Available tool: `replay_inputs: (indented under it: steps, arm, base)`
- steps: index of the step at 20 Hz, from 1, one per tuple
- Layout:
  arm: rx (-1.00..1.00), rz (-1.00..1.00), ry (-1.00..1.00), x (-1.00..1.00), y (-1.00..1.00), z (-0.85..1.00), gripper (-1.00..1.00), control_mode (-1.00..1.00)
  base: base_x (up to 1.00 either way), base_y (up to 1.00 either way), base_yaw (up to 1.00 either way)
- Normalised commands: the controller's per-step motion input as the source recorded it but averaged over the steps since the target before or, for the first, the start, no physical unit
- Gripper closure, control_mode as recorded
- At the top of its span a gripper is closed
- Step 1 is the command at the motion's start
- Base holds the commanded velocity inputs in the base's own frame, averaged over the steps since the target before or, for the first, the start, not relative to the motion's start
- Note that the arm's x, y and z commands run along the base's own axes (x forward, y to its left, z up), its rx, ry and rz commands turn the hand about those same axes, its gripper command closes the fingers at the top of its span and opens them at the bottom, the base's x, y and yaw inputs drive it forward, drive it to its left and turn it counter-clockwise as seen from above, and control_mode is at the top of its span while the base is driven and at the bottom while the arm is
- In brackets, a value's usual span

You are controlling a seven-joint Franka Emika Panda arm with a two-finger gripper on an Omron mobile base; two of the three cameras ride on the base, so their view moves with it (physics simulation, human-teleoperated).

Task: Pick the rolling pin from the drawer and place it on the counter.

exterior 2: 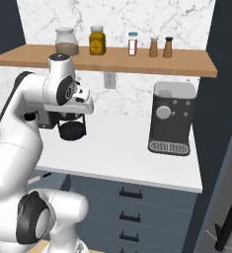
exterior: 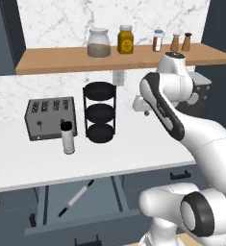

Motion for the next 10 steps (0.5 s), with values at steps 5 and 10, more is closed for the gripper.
replay_inputs:
  steps: [5,10]
  arm:
    - [0.0,0.0,0.0,0.0,0.0,0.0,-1.0,1.0]
    - [0.0,0.0,0.0,0.0,0.0,0.0,-1.0,1.0]
  base:
    - [-0.02,0.0,0.0]
    - [-0.34,-0.6,-0.03]
